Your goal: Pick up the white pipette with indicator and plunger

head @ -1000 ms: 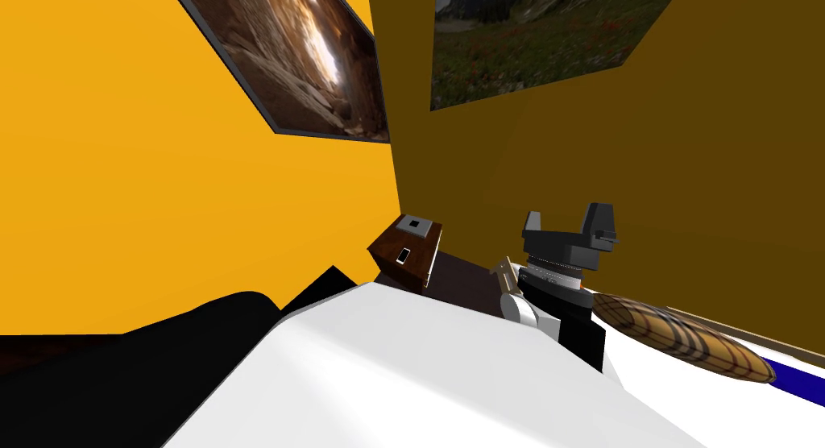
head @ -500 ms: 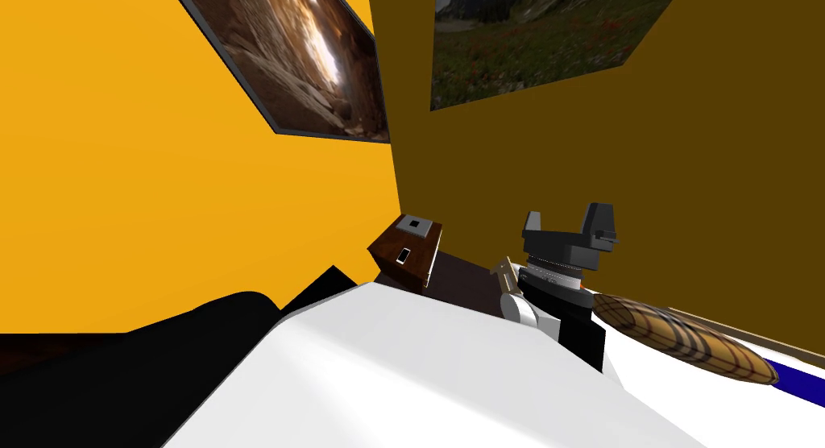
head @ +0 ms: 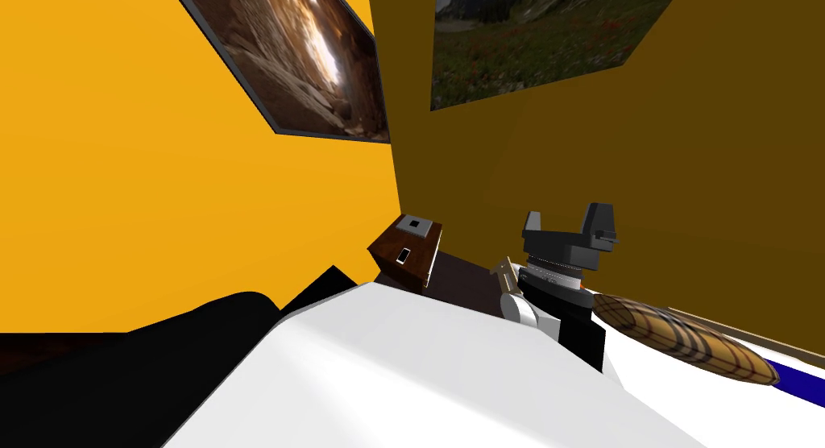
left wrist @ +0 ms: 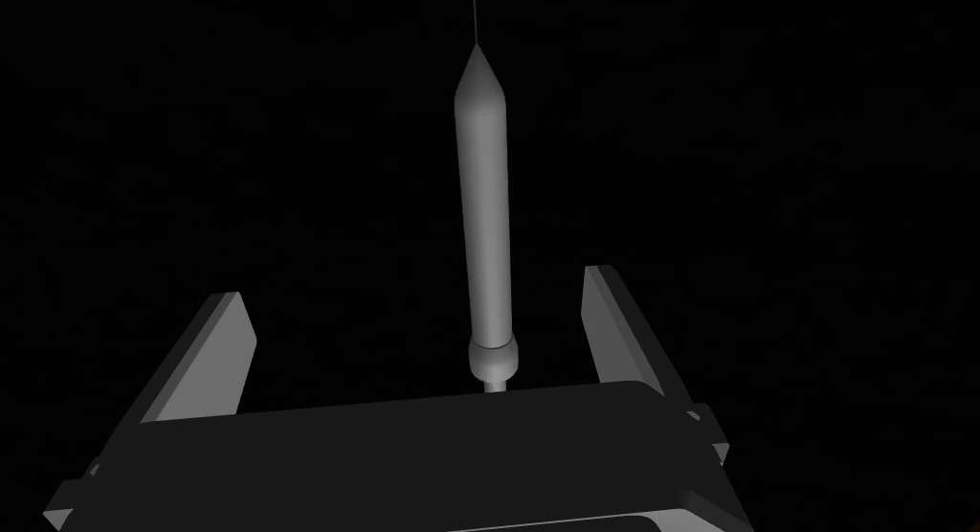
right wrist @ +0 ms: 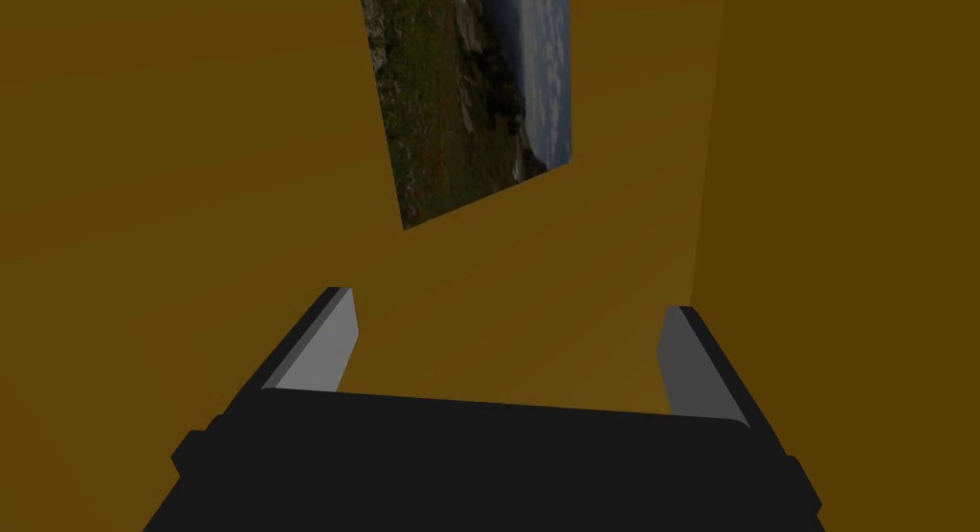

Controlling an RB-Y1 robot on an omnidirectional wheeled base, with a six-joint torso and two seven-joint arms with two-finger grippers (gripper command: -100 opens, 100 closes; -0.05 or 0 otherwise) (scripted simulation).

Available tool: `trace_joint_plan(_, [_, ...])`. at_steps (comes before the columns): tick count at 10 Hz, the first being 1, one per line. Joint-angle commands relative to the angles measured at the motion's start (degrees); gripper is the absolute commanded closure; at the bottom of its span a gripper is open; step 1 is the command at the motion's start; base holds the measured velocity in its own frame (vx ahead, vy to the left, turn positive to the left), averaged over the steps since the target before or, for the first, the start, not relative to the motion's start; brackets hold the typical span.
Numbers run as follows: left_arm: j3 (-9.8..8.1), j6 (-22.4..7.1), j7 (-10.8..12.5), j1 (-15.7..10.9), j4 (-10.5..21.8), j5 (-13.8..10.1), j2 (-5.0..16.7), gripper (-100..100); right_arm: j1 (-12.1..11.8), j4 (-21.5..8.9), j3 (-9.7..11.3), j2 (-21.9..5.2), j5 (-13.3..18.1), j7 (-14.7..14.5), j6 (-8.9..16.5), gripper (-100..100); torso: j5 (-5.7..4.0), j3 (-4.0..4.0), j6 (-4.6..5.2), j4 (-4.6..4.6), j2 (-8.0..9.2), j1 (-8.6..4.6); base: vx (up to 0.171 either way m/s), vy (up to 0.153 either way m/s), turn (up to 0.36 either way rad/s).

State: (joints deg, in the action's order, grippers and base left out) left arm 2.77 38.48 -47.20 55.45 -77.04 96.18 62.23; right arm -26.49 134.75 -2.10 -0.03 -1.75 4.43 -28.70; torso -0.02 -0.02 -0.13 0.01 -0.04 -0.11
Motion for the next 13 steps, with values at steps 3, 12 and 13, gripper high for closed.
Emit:
trace_joint_plan(3, [-0.37, -0.17, -0.27, -0.47, 0.39, -0.10, -0.08, -100, 0.00, 0.00, 0.00, 0.00, 0.00, 0.00, 0.00, 0, 0.01, 0.00, -0.01, 0.00, 0.01, 0.00, 0.000, -0.002, 0.005])
trace_joint_plan(12, [-0.10, -1.98, -0.07, -1.61, 1.52, 0.16, -1.24, -100, 0.00, 0.00, 0.00, 0.00, 0.00, 0.00, 0.00, 0, -0.02, 0.03, -0.01, 0.01, 0.06, -0.16, -0.004, -0.010, -0.012])
trace_joint_plan(13, [-0.07, -2.20, 0.00, -1.70, 1.59, 0.19, -1.30, 0, 0.00, 0.00, 0.00, 0.00, 0.00, 0.00, 0.00, 0, -0.02, 0.03, -0.02, 0.01, 0.04, -0.11, 0.000, 0.000, 0.000])
